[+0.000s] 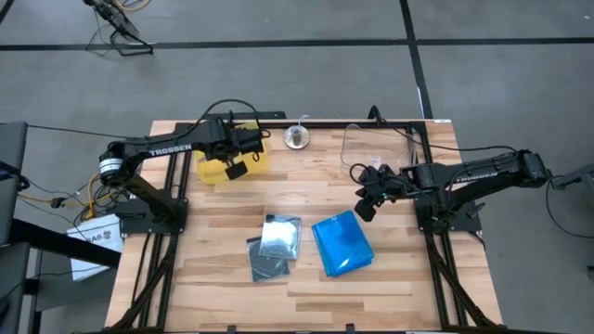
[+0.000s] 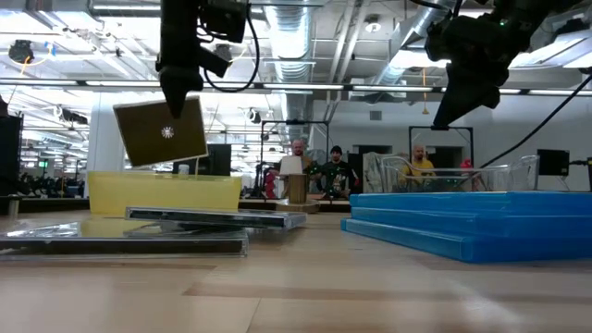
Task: Pick & place jewel cases by type
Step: Put the black CD case into the yellow bin
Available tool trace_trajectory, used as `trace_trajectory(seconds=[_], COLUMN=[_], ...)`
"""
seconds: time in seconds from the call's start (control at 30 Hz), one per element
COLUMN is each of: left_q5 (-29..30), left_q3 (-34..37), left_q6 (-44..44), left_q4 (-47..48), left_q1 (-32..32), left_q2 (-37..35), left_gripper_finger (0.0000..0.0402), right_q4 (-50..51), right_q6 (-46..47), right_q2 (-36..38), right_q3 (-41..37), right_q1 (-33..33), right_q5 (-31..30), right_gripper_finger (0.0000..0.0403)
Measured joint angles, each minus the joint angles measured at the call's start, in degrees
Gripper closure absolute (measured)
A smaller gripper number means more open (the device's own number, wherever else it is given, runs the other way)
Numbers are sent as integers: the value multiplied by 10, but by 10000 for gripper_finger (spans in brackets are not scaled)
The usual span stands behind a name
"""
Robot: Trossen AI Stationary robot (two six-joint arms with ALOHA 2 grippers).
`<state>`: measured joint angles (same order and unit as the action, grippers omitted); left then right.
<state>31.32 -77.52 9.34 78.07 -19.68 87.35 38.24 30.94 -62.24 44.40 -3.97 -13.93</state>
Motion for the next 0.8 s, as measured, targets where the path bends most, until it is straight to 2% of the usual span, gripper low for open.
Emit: trace_trajectory(seconds=[0.23, 0.37, 0.5, 0.67, 0.8], left_q5=[-2, -28, -22, -17, 0], left_q3=[0, 0, 0, 0, 0], left_q6=[-1, 7, 8, -3, -2], left_q4=[0, -5, -8, -8, -13], left_q1=[0, 0, 2, 2, 1], left_q2=[0, 3, 27, 65, 76], left_gripper_finger=[393, 391, 382, 394, 379], right_q4=[0, -1, -1, -1, -2], right_q6=[-1, -1, -1, 0, 0], right_q2=[0, 0, 0, 0, 0], right_q3=[0, 0, 0, 0, 0], right_q1=[0, 0, 0, 0, 0], right_q5=[-11, -13, -13, -13, -12], right_gripper_finger=[403, 403, 403, 403, 403])
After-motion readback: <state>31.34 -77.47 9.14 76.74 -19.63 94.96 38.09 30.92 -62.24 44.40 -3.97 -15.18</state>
